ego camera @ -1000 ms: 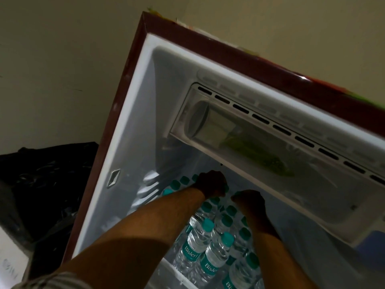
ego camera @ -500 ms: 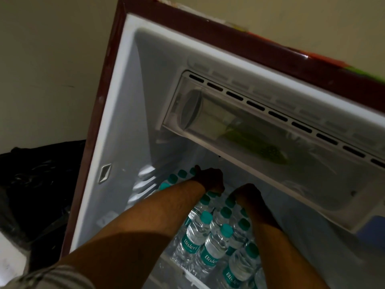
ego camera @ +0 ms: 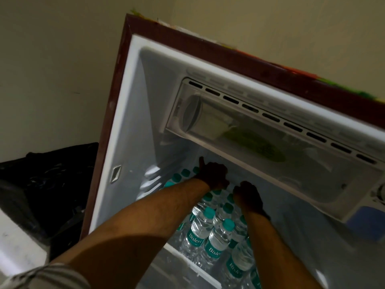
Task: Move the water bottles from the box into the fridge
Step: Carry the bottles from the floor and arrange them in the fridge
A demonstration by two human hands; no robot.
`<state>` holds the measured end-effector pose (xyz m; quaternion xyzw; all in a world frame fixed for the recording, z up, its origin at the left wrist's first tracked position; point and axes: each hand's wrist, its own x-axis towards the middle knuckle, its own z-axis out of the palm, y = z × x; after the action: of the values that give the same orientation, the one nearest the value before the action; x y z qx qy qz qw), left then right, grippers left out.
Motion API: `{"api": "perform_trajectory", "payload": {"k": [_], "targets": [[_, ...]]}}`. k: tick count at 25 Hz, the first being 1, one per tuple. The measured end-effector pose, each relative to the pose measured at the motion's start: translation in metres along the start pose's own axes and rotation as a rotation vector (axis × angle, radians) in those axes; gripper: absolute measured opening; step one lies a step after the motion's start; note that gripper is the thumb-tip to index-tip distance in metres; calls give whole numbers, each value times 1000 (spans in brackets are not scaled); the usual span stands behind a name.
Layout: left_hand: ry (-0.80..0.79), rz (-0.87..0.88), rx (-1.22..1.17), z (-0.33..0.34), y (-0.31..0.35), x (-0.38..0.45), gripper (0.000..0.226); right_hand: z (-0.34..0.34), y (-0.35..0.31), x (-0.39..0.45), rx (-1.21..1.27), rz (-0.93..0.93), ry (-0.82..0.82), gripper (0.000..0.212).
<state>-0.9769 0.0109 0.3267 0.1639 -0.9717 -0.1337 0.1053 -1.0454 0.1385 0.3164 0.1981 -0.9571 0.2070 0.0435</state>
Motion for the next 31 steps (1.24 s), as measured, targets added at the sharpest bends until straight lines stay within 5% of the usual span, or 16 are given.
{"api": "perform_trajectory", "payload": {"k": [6, 12, 20, 31], "targets": [[128, -22, 74, -18, 0, -55, 60, 0, -9, -38, -4, -25, 83, 52], [370, 48, 10, -17, -8, -170, 57, 11, -20, -143, 244, -242, 429, 36], [490, 3, -92, 51, -54, -363, 59, 84, -27, -293, 462, -409, 346, 43], [396, -641, -288, 198, -157, -635, 55, 241, -40, -483, 535, -509, -111, 39]]}}
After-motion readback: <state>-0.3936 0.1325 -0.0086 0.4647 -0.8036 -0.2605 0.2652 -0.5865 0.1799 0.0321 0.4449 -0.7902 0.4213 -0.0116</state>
